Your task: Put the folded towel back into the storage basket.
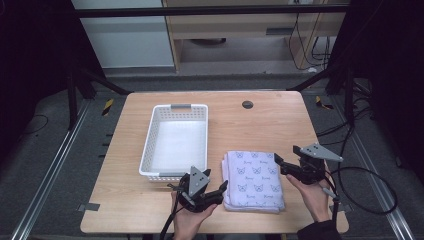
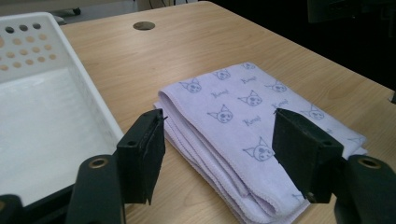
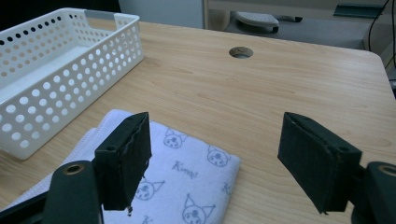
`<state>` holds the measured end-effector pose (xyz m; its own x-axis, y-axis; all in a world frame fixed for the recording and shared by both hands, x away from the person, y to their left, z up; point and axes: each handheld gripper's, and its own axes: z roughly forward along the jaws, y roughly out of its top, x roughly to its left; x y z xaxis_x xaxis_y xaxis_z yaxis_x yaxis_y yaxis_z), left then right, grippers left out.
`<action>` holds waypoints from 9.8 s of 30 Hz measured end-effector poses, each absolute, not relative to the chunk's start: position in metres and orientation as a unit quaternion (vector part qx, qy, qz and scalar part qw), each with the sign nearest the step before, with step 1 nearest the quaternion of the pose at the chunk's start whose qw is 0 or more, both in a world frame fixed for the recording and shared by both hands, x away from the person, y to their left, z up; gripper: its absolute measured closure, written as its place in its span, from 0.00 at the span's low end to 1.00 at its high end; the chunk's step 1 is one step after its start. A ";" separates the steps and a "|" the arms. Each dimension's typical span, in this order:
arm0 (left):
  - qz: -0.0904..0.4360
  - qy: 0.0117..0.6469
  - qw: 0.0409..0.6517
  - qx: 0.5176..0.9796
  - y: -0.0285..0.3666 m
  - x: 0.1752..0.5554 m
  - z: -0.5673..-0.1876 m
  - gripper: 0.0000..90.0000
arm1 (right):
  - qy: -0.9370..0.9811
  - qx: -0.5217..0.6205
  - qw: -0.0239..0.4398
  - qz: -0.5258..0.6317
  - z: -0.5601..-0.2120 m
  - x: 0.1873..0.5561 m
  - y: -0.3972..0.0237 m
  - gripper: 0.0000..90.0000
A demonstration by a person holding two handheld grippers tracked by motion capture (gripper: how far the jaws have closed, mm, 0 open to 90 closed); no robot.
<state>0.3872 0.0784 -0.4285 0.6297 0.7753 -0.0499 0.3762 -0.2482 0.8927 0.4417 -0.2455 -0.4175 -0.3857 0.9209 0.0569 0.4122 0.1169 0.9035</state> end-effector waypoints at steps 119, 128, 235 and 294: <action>0.119 0.393 0.458 0.788 0.046 0.409 -0.483 0.83 | 0.754 0.482 0.204 0.397 -0.472 0.471 -0.223 0.84; 0.146 0.374 0.471 0.785 0.049 0.400 -0.458 0.83 | 0.740 0.468 0.226 0.427 -0.451 0.460 -0.224 0.84; 0.250 0.376 0.500 0.739 0.200 0.420 -0.330 0.83 | 0.722 0.375 0.277 0.512 -0.313 0.497 -0.075 0.84; 0.244 0.454 0.446 0.732 0.262 0.473 -0.394 0.83 | 0.761 0.377 0.248 0.465 -0.378 0.566 0.015 0.84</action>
